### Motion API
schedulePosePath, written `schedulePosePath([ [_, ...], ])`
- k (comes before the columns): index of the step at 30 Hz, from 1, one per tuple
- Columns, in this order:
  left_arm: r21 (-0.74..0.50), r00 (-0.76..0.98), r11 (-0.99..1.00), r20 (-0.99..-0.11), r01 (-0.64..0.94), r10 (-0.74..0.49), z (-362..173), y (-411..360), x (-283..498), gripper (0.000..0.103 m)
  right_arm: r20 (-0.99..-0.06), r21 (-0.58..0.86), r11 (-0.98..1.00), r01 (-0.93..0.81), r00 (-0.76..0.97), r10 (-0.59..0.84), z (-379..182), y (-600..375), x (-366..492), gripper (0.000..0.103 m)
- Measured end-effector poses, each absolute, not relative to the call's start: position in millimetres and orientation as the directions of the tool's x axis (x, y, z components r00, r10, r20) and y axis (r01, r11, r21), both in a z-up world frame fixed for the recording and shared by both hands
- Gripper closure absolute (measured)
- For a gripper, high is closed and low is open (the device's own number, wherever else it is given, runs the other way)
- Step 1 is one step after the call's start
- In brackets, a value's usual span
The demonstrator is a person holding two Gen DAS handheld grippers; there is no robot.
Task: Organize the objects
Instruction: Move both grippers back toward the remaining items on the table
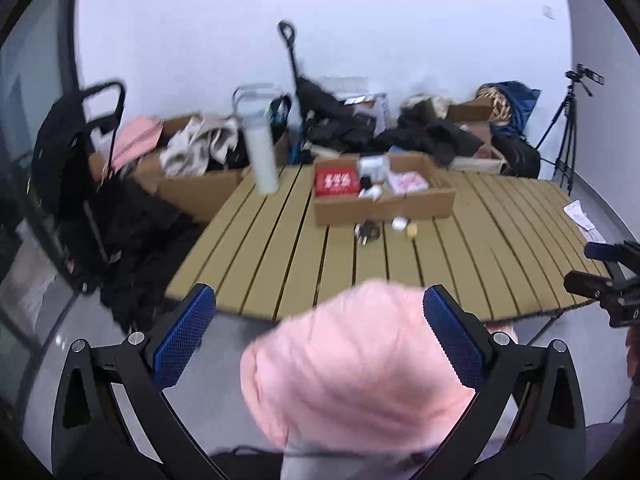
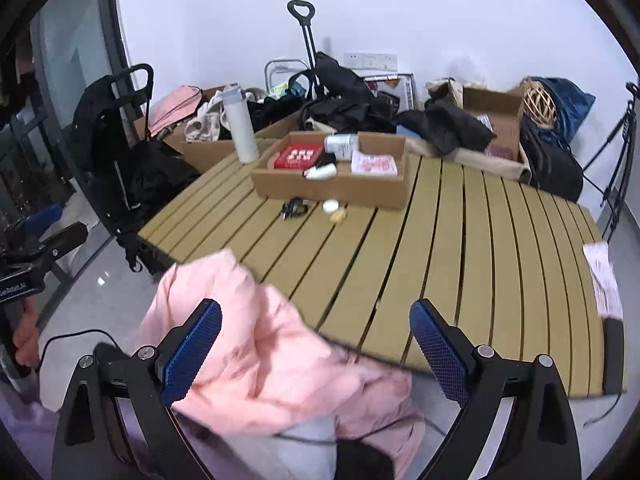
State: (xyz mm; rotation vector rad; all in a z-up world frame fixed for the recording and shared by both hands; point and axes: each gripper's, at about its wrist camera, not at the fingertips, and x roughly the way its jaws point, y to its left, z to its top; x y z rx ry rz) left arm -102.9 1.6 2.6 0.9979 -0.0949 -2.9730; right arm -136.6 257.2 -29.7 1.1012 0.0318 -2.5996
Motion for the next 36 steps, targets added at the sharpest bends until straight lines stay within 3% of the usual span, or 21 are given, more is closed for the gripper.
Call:
schedulePosePath([
  [4, 0.025, -0.764, -0.999, -0.645, -0.019, -0.002, -11.2, 0.4, -97.4, 0.0, -0.71, 0.139, -0.935, 0.327, -0.626, -0.324, -48.3, 248.3, -114.4, 0.006],
  [9, 0.009, -0.814, -0.999, -0.58, -0.049, 0.035, -12.2, 8.2, -89.0, 0.0, -0.712, 0.147, -0.94, 0.309, -0.626, -0.317, -59.2, 247.7, -105.0, 0.006],
  [18, -0.003, -0.78, -0.995, -0.621, -0.104, 0.083, -39.1, 16.7, -111.4, 0.0, -0.666, 0.136, -0.961, 0.24, -0.696, -0.268, -63.5, 248.7, -117.4, 0.006],
  [22, 0.021, -0.787, -0.989, -0.608, -0.146, 0.104, -49.2, 21.6, -142.6, 0.0, -0.659, 0.039, -0.983, 0.178, -0.735, -0.159, -75.6, 246.2, -141.5, 0.005],
  [26, 0.053, -0.798, -0.984, -0.593, -0.173, 0.108, -60.5, 30.5, -192.0, 0.0, -0.659, -0.022, -0.974, 0.226, -0.736, -0.155, -92.7, 241.1, -174.7, 0.005],
  [30, 0.044, -0.769, -0.98, -0.627, -0.196, 0.126, -73.3, 40.0, -240.5, 0.0, -0.7, 0.108, -0.961, 0.254, -0.667, -0.255, -109.1, 245.9, -218.1, 0.005],
  [32, -0.011, -0.739, -0.971, -0.646, -0.24, 0.19, -81.6, 43.5, -264.7, 0.0, -0.72, 0.13, -0.964, 0.233, -0.646, -0.253, -116.4, 248.0, -240.1, 0.005],
  [36, -0.02, -0.703, -0.969, -0.685, -0.248, 0.194, -100.6, 54.3, -315.7, 0.0, -0.739, 0.134, -0.968, 0.212, -0.629, -0.241, -130.1, 248.1, -284.4, 0.006],
])
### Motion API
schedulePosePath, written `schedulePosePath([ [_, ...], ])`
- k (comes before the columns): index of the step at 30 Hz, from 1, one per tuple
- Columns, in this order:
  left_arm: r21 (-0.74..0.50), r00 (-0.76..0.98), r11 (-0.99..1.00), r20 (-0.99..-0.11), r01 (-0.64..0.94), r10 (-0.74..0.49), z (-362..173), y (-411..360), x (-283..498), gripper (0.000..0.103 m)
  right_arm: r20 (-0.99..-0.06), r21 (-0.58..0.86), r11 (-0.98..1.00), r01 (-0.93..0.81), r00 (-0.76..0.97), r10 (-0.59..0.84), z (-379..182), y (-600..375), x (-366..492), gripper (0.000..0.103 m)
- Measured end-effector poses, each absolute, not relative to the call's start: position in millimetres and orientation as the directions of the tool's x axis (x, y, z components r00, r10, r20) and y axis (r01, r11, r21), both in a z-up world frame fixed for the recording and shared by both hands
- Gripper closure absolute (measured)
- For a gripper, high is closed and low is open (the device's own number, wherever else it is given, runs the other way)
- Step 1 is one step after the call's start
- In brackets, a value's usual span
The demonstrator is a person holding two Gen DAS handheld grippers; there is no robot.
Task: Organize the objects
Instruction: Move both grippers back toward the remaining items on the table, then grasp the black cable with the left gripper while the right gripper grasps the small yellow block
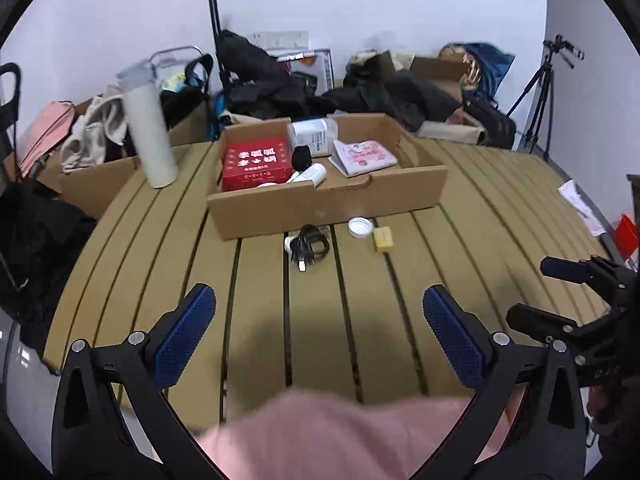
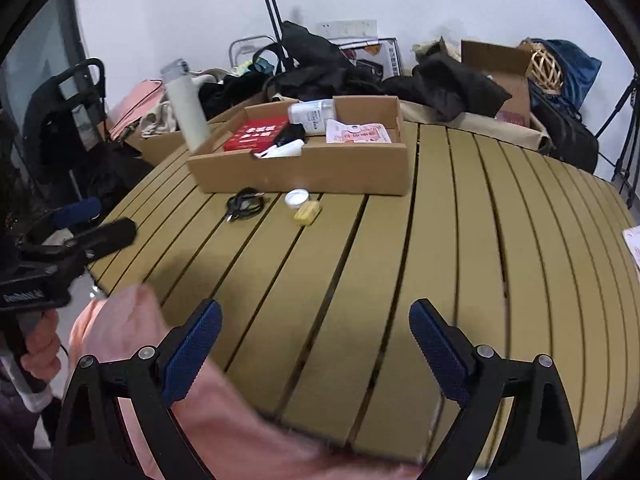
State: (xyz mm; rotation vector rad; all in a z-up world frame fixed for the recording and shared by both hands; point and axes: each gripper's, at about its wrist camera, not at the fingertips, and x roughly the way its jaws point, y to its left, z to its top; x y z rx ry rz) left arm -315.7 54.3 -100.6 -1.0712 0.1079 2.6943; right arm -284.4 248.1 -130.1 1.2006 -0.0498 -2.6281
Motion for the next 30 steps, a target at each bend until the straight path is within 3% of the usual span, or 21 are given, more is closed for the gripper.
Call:
schedulePosePath([
  [3, -0.075, -0.66, -0.966, -0.717, -0.247, 0.224, -120.3, 54.9, -364.5, 0.004, -0.759, 0.155, -0.965, 0.213, -0.6, -0.254, -141.3, 244.6, -317.8, 0.006],
  [5, -0.145, -0.622, -0.96, -0.736, -0.241, 0.267, -135.6, 50.1, -398.0, 0.02, -0.765, 0.162, -0.962, 0.221, -0.587, -0.264, -149.3, 240.9, -340.8, 0.006],
  [7, -0.155, -0.583, -0.955, -0.764, -0.252, 0.278, -150.4, 53.6, -420.8, 0.049, -0.767, 0.14, -0.964, 0.228, -0.591, -0.251, -157.1, 236.3, -363.9, 0.006],
  [8, -0.128, -0.563, -0.953, -0.782, -0.276, 0.268, -160.0, 59.3, -431.6, 0.056, -0.768, 0.138, -0.964, 0.229, -0.59, -0.25, -160.5, 234.9, -372.6, 0.007],
  [10, -0.068, -0.552, -0.949, -0.8, -0.308, 0.236, -169.7, 70.8, -440.9, 0.09, -0.772, 0.153, -0.961, 0.232, -0.579, -0.263, -167.8, 231.9, -391.0, 0.012],
  [13, -0.038, -0.555, -0.937, -0.797, -0.347, 0.238, -174.0, 78.2, -440.7, 0.098, -0.782, 0.162, -0.954, 0.252, -0.556, -0.28, -179.2, 222.0, -412.0, 0.02],
  [14, -0.05, -0.553, -0.933, -0.794, -0.356, 0.254, -173.0, 78.4, -437.6, 0.099, -0.787, 0.159, -0.952, 0.26, -0.549, -0.282, -182.8, 217.3, -417.7, 0.028],
  [18, -0.088, -0.562, -0.937, -0.78, -0.338, 0.276, -164.7, 66.6, -428.2, 0.101, -0.814, 0.118, -0.952, 0.283, -0.522, -0.256, -200.7, 197.4, -436.9, 0.042],
  [20, -0.139, -0.564, -0.938, -0.768, -0.317, 0.304, -154.8, 54.6, -422.0, 0.101, -0.806, 0.062, -0.953, 0.297, -0.548, -0.223, -200.9, 191.1, -437.9, 0.066],
  [21, -0.169, -0.564, -0.938, -0.761, -0.303, 0.319, -148.8, 47.4, -418.0, 0.101, -0.804, 0.068, -0.951, 0.301, -0.548, -0.231, -200.3, 190.3, -437.4, 0.07],
  [25, -0.257, -0.574, -0.931, -0.734, -0.26, 0.364, -121.6, 21.9, -388.5, 0.101, -0.808, 0.067, -0.953, 0.295, -0.544, -0.225, -188.6, 196.1, -420.9, 0.074],
  [30, -0.283, -0.605, -0.936, -0.714, -0.211, 0.353, -84.6, 4.7, -331.5, 0.101, -0.777, 0.116, -0.955, 0.274, -0.574, -0.259, -145.8, 225.0, -366.6, 0.074],
])
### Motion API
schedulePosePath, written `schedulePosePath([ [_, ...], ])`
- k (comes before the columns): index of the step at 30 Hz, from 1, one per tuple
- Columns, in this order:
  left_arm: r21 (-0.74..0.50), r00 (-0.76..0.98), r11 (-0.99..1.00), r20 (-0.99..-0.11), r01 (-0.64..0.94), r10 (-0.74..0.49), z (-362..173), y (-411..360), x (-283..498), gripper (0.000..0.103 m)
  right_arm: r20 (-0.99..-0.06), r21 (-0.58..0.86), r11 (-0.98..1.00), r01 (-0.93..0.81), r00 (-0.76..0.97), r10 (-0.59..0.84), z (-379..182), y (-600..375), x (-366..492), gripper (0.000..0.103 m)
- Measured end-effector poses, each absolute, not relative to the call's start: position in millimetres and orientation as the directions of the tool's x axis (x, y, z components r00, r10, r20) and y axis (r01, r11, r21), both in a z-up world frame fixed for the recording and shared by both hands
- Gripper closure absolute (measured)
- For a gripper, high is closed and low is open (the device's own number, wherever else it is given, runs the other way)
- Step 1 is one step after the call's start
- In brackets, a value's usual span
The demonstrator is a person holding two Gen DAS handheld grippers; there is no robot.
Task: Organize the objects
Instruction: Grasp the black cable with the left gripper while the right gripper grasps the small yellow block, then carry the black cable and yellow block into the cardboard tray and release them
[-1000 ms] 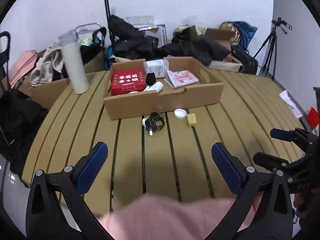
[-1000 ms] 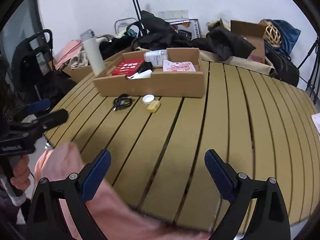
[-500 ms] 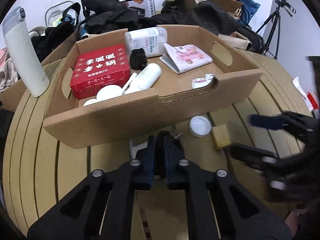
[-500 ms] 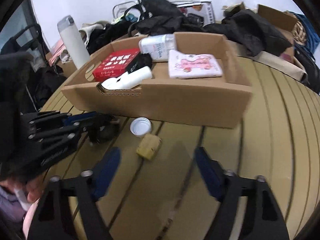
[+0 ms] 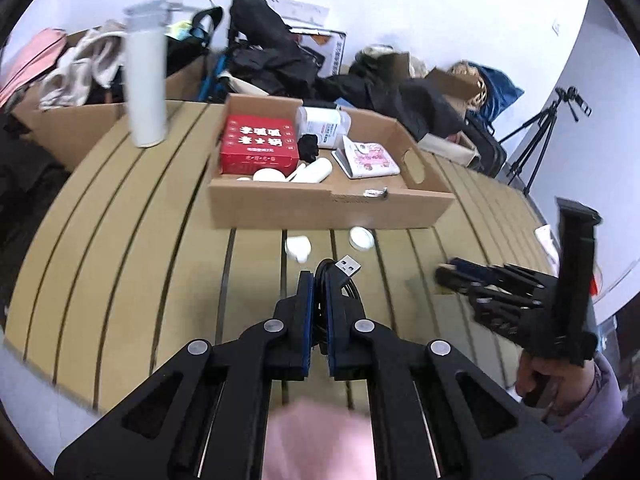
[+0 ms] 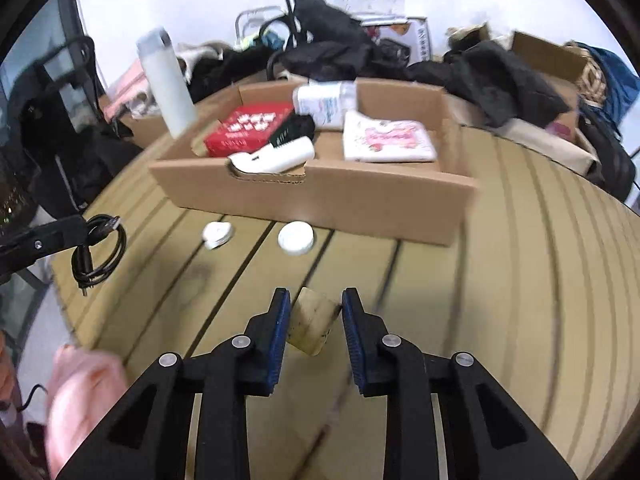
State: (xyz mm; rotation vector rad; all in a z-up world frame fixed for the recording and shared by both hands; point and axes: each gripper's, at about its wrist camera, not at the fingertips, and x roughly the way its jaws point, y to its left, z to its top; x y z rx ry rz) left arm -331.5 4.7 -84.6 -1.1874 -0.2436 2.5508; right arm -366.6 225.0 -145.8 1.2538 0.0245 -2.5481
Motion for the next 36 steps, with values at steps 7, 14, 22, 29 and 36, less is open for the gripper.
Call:
schedulePosePath([
  [7, -0.317, -0.632, -0.938, -0.7, -0.143, 0.332, -58.9, -1.3, -249.5, 0.101, -0.718, 0.075, -0.96, 0.271, -0.654, -0.24, -89.5, 254.2, -252.4, 0.074],
  [14, -0.307, -0.646, -0.941, -0.691, -0.145, 0.325, -46.9, 8.4, -215.8, 0.101, -0.714, 0.076, -0.975, 0.211, -0.671, -0.201, -86.6, 276.2, -206.5, 0.074],
  [22, -0.357, -0.628, -0.914, -0.67, -0.194, 0.396, -34.8, 16.7, -247.9, 0.101, -0.681, 0.117, -0.96, 0.255, -0.683, -0.264, -75.0, 276.9, -225.9, 0.074],
  [29, -0.368, -0.607, -0.898, -0.666, -0.24, 0.435, -22.8, 34.5, -378.1, 0.101, -0.644, 0.165, -0.93, 0.33, -0.678, -0.355, -50.8, 267.7, -323.4, 0.074],
  [36, -0.387, -0.507, -0.905, -0.753, -0.174, 0.42, -87.1, 64.4, -492.3, 0.101, -0.686, 0.261, -0.897, 0.358, -0.585, -0.433, -75.5, 238.4, -463.8, 0.074],
])
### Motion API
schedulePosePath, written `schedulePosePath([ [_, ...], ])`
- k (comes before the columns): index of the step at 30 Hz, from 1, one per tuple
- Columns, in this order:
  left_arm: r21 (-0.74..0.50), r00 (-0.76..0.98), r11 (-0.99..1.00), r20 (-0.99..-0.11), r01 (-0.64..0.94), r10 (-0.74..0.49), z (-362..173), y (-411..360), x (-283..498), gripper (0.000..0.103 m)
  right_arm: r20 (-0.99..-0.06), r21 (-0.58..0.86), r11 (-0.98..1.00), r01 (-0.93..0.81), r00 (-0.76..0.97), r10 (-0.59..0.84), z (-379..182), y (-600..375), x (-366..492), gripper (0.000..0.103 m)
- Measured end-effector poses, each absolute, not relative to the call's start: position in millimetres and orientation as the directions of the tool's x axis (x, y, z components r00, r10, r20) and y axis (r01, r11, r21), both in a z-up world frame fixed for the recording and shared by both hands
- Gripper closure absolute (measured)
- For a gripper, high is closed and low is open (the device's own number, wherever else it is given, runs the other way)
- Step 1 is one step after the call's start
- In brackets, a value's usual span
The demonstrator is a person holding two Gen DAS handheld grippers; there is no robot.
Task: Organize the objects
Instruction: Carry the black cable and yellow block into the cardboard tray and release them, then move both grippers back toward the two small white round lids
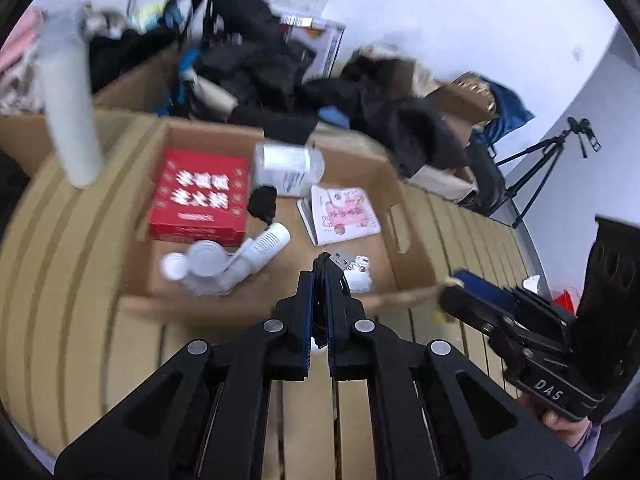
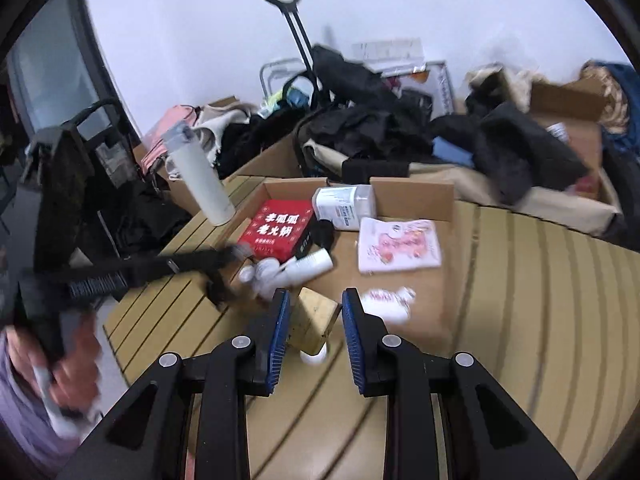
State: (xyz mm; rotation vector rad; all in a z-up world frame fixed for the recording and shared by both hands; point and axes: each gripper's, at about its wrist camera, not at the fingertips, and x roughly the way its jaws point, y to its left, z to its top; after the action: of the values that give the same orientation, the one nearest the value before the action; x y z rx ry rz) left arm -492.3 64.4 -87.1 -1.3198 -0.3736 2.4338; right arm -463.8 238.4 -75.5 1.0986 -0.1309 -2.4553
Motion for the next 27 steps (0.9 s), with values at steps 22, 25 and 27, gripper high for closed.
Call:
schedulePosePath([
  [22, -0.136, -0.616, -0.985, -0.768, -0.107, 0.173, -47.6, 14.2, -481.5, 0.0, -0.772, 0.231, -0.946, 0.226, -0.549, -0.32, -73.0, 247.8, -517.4, 0.018],
  [25, -0.083, -0.659, -0.991, -0.741, -0.103, 0.131, -23.9, 9.4, -451.0, 0.0, -0.764, 0.201, -0.952, 0.23, -0.571, -0.299, -45.4, 251.1, -489.4, 0.018],
  [27, -0.059, -0.674, -0.991, -0.728, -0.122, 0.127, -9.5, 10.0, -427.1, 0.0, -0.754, 0.19, -0.953, 0.238, -0.586, -0.297, -31.7, 250.9, -468.5, 0.018],
])
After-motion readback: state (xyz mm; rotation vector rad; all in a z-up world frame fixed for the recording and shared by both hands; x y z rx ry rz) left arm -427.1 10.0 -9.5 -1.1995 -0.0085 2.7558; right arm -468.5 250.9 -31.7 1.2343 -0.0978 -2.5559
